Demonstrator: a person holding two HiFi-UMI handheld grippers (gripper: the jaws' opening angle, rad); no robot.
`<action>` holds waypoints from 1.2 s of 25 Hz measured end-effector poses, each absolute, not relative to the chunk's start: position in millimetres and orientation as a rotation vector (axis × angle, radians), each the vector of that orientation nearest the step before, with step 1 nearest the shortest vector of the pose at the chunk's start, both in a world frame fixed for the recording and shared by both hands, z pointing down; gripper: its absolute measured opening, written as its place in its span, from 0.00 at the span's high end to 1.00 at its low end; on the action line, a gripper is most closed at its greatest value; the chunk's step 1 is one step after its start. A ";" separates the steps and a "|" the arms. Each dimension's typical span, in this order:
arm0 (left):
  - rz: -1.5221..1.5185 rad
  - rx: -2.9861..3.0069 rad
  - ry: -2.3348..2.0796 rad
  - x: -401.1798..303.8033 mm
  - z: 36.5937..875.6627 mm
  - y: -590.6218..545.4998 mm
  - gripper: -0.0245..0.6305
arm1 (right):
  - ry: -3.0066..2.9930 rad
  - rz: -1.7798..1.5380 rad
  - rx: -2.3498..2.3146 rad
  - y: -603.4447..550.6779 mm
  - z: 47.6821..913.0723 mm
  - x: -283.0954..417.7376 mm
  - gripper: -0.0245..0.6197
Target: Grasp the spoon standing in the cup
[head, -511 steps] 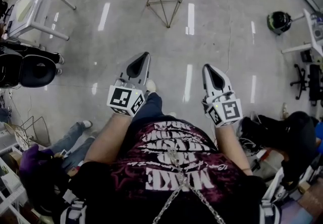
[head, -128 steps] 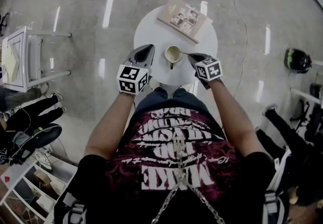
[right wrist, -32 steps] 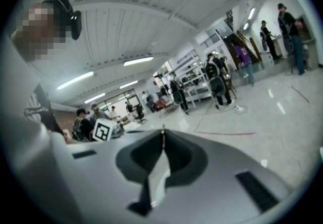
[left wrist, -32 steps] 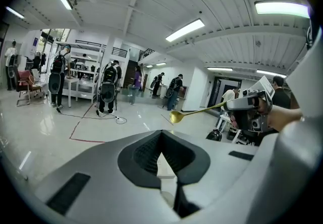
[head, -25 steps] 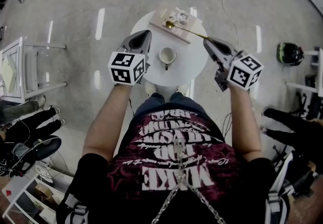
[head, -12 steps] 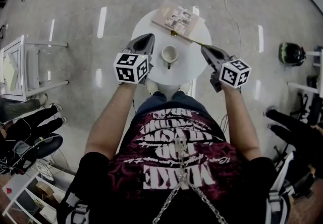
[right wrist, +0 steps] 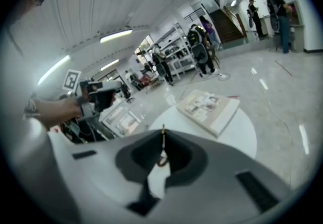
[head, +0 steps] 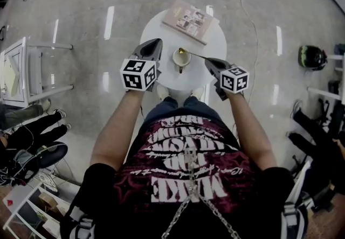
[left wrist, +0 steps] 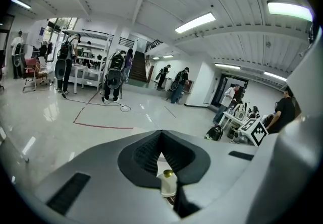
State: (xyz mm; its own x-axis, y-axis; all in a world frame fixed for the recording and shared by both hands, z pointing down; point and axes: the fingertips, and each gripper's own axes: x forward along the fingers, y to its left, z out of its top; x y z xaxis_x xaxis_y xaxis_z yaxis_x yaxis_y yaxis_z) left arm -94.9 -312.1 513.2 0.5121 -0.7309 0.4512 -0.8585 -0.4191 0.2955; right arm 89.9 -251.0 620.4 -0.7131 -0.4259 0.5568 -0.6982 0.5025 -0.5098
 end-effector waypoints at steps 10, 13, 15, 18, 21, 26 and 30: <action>0.375 2.265 -1.296 -98.5 515.8 -304.8 0.93 | -2.234 1.141 0.938 -248.9 677.0 85.3 0.91; 0.382 2.255 -1.300 -99.4 519.2 -301.5 0.93 | -2.198 1.182 0.933 -248.9 689.5 83.6 0.91; 0.387 2.253 -1.302 -100.6 520.2 -299.0 0.93 | -2.172 1.190 0.924 -246.3 698.9 83.1 0.91; 0.392 2.248 -1.308 -105.1 520.3 -296.0 0.93 | -2.141 1.187 0.915 -242.1 709.3 81.1 0.91; 0.399 2.243 -1.311 -108.4 521.1 -292.7 0.93 | -2.131 1.200 0.918 -241.0 714.5 78.0 0.91; 0.406 2.237 -1.313 -109.1 524.6 -289.2 0.93 | -2.115 1.184 0.913 -242.0 720.5 73.8 0.91; 0.402 2.240 -1.307 -107.9 523.9 -289.1 0.93 | -2.119 1.147 0.905 -241.5 718.6 72.8 0.91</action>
State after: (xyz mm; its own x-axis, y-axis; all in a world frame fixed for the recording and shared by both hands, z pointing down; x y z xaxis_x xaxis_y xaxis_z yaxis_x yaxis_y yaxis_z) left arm -107.9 -289.1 523.9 0.4923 -0.7191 0.4905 -0.8704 -0.4058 0.2788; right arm 72.8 -241.5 718.6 -0.6151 -0.2936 0.7317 -0.7733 0.4058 -0.4872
